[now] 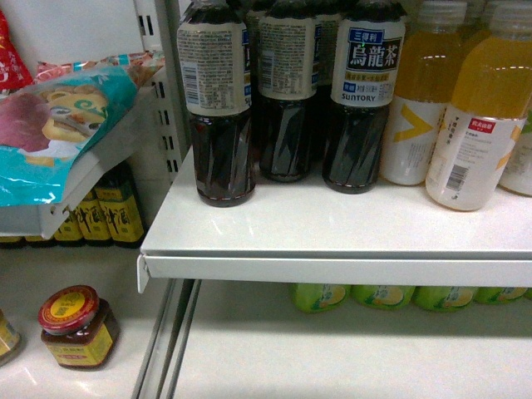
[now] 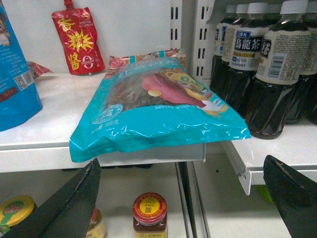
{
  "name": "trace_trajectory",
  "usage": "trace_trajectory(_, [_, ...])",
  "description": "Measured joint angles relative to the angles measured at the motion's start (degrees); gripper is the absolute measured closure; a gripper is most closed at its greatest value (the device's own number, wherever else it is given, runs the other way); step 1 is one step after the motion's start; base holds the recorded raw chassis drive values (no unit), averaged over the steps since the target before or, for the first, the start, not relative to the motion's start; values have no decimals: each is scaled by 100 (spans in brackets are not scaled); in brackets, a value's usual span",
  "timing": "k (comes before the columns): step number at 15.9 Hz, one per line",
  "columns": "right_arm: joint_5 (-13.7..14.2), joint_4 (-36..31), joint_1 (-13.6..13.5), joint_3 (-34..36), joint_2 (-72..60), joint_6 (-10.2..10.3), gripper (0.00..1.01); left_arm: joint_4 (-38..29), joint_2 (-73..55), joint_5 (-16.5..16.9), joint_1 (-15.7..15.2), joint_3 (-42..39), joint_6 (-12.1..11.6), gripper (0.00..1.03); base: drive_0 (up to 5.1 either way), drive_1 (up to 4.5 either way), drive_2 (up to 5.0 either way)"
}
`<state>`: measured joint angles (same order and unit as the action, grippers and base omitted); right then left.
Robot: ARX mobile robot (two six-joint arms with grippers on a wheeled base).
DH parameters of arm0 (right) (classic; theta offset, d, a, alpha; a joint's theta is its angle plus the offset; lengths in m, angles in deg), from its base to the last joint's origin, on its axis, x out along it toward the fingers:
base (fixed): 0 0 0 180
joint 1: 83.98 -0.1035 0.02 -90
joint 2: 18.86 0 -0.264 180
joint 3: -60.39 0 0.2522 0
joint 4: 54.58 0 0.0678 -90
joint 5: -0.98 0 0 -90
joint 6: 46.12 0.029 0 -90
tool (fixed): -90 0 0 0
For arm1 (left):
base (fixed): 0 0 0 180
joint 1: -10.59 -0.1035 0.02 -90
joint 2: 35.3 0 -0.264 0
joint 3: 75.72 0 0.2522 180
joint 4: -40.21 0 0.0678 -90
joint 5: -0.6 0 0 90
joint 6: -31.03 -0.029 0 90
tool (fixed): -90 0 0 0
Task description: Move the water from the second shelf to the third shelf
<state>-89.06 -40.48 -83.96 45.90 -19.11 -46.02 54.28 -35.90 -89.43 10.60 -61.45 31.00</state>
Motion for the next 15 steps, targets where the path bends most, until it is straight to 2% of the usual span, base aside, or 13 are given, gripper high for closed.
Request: trace_trajectory(15, [0,-4,0,0,0,0,3,-2,0,2,0,0,0,5,0,0,0])
